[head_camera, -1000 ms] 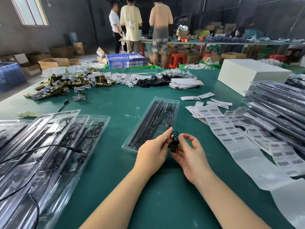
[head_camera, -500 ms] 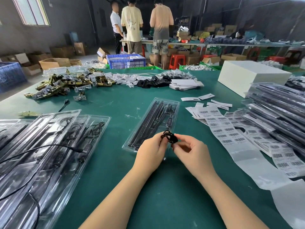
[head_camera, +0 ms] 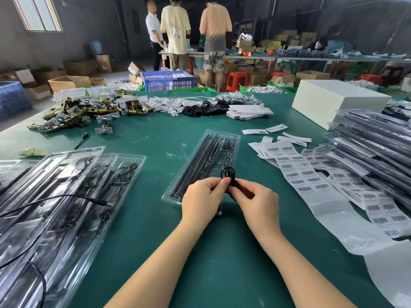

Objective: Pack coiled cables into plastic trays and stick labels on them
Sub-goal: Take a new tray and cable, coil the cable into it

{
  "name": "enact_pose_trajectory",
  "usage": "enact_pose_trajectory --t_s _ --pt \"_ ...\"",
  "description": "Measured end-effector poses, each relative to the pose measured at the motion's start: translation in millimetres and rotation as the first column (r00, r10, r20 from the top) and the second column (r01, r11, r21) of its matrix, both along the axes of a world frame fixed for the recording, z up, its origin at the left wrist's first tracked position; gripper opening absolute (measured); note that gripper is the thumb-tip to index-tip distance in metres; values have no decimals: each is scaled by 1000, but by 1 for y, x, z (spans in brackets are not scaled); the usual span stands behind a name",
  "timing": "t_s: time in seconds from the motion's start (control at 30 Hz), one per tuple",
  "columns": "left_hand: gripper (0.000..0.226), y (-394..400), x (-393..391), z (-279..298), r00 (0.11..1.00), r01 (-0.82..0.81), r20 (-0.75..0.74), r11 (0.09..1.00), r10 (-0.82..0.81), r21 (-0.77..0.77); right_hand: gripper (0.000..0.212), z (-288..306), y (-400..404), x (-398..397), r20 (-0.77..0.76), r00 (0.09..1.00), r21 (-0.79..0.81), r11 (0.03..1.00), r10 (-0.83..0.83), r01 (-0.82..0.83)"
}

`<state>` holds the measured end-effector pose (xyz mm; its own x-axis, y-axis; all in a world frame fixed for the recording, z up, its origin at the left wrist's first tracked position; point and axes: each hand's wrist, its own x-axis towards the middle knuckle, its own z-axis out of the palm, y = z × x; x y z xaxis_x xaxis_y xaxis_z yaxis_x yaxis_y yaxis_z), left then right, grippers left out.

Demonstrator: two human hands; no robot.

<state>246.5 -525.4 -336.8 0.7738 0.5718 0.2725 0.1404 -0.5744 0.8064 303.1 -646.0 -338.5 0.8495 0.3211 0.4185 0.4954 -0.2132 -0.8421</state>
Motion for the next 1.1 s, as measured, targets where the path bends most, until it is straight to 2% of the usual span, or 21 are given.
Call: enact_pose_trajectory --t_s 0.1,0.17,0.33,0.53,0.7,0.83,0.97,1.03,1.1 --pt "35 -3 0 0 994 17 -110 986 1 166 22 -4 2 4 -28 999 -20 999 -32 32" --pt "31 -3 0 1 995 3 -97 992 9 122 27 -5 2 6 -6 999 -59 998 -39 38" --pt "7 -1 2 1 998 -63 11 989 65 -133 29 -3 -1 7 16 1000 -106 994 5 -3" --pt "5 -2 0 4 1000 -25 -6 994 24 -105 7 -5 -1 4 -26 999 -99 995 24 -26" --pt "12 -5 -4 5 999 7 -33 999 -9 -49 6 -6 -1 7 -76 997 -76 996 31 -37" --pt "24 1 -4 6 989 123 -73 992 -125 -29 7 -6 -1 11 -170 985 -42 999 -6 -1" --pt "60 21 -11 11 954 278 -106 960 -279 -25 18 -8 -1 20 -323 944 34 996 -63 78" --pt "74 38 -18 18 948 274 -193 957 -253 91 21 -7 -1 22 -390 919 91 990 -62 106" --pt "89 51 -28 21 901 318 -378 917 -214 239 22 -7 0 23 -394 916 82 989 -79 120"
